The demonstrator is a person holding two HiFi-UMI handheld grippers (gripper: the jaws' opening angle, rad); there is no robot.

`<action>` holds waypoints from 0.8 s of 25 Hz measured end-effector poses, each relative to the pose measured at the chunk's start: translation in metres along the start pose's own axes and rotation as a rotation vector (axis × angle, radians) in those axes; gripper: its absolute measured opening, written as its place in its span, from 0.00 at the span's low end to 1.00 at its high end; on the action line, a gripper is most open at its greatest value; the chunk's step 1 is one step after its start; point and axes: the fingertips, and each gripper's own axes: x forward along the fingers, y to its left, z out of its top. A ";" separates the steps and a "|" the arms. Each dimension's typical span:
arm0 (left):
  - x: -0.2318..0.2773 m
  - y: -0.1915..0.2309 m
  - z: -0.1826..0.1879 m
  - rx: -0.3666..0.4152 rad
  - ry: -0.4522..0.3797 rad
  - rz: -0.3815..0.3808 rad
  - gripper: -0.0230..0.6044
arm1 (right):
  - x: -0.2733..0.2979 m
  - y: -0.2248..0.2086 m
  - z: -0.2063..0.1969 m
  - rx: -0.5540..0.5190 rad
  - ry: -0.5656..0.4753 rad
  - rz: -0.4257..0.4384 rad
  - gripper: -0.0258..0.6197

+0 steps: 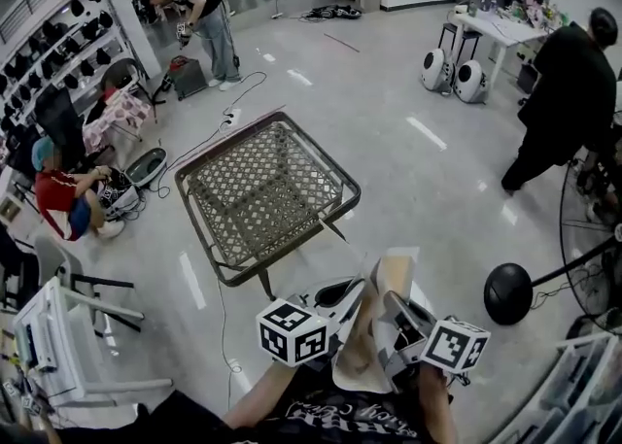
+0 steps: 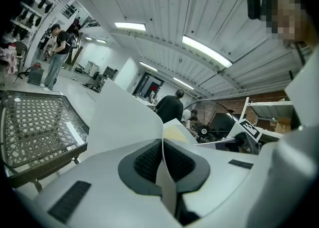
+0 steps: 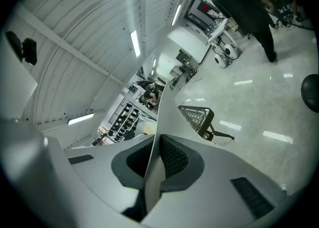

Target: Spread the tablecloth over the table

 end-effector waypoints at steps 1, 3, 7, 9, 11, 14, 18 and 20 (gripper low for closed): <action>0.003 0.003 -0.001 0.000 0.006 -0.010 0.07 | 0.001 -0.002 0.000 0.018 -0.011 -0.010 0.07; 0.008 0.007 -0.001 -0.002 0.017 -0.024 0.07 | 0.000 -0.006 0.007 0.043 -0.048 -0.029 0.07; 0.011 0.022 0.000 -0.009 0.041 -0.038 0.07 | 0.004 -0.014 0.014 0.072 -0.074 -0.088 0.06; 0.012 0.027 0.001 -0.010 0.046 -0.047 0.07 | 0.009 -0.017 0.017 0.080 -0.074 -0.102 0.06; 0.020 0.030 0.003 -0.009 0.049 -0.053 0.07 | 0.015 -0.020 0.025 0.068 -0.073 -0.107 0.06; 0.044 0.035 0.007 -0.015 0.060 -0.052 0.07 | 0.020 -0.033 0.042 0.076 -0.072 -0.100 0.06; 0.088 0.043 0.007 -0.020 0.091 -0.036 0.07 | 0.030 -0.072 0.073 0.126 -0.063 -0.101 0.06; 0.113 0.051 0.011 -0.025 0.100 -0.023 0.07 | 0.042 -0.093 0.094 0.134 -0.039 -0.100 0.06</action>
